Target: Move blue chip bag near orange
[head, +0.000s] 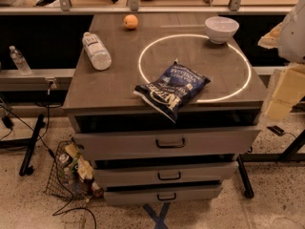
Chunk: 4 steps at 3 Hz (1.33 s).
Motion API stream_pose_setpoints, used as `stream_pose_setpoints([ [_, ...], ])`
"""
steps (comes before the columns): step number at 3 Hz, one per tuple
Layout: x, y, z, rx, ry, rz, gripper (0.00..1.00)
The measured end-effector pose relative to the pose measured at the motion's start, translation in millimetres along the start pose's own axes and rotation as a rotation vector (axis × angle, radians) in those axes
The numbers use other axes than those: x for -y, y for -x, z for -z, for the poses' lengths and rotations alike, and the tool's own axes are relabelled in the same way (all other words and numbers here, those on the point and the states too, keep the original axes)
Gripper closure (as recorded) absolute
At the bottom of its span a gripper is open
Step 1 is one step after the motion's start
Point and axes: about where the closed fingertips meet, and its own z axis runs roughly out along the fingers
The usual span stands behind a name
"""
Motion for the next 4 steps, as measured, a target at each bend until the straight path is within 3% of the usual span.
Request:
stream_pose_setpoints([
  [1, 0, 0, 0, 0.000, 0.000, 0.000, 0.00],
  [2, 12, 13, -15, 0.056, -0.005, 0.024, 0.00],
  [4, 65, 69, -90, 0.268, 0.024, 0.082, 0.00],
])
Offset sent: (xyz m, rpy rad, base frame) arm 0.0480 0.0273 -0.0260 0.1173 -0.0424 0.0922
